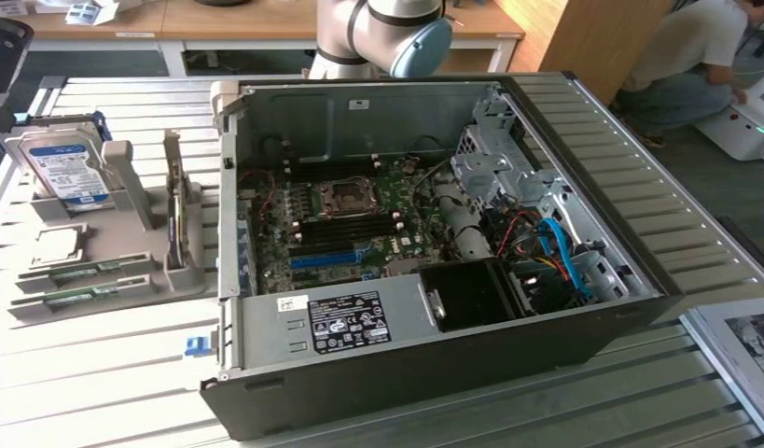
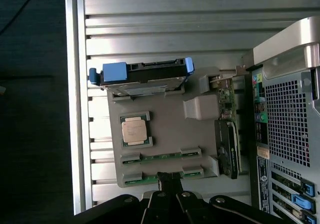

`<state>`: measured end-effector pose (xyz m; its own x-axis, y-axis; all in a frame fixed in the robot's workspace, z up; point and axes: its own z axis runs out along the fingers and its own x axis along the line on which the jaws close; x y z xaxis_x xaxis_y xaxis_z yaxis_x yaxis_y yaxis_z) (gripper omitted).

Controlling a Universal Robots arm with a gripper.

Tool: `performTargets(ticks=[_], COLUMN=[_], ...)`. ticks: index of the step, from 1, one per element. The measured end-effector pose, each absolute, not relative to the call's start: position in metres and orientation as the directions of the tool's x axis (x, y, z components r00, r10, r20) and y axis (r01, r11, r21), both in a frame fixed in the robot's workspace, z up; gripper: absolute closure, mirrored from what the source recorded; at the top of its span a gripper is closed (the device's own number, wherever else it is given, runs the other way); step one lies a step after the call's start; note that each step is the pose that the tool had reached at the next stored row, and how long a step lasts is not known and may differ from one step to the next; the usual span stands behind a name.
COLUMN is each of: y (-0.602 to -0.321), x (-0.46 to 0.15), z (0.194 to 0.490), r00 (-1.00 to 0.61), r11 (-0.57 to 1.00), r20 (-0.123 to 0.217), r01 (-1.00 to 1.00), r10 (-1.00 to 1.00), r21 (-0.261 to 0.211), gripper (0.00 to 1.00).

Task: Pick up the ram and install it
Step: 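Reach for the ram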

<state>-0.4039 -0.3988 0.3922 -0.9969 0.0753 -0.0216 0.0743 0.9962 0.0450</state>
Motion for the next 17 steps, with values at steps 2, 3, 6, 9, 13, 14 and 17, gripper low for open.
performTargets(ticks=[2, 3, 6, 9, 13, 14, 17], y=[-0.3988, -0.3988, -0.3988, -0.3988, -0.3988, -0.3989, -0.3989], x=[-0.4039, -0.4039, -0.4039, -0.404, -0.4039, -0.4039, -0.4039], z=[0.3923, 0.3922, 0.3922, 0.3923, 0.3923, 0.3923, 0.3923], r00=[-0.997, -0.997, -0.997, -0.998, -0.999, -0.999, -0.999], r11=[0.996, 0.996, 0.997, 0.997, 0.998, 0.998, 0.998], r20=[-0.022, -0.022, -0.022, -0.022, -0.022, -0.022, -0.022], r01=[0.074, 0.074, 0.07, 0.06, 0.045, 0.042, 0.042], r10=[0.075, 0.075, 0.071, 0.061, 0.046, 0.043, 0.043], r21=[0.045, 0.045, 0.045, 0.045, 0.045, 0.045, 0.045], gripper=[0.9, 0.9, 0.9, 0.9, 0.9, 0.9, 0.9])
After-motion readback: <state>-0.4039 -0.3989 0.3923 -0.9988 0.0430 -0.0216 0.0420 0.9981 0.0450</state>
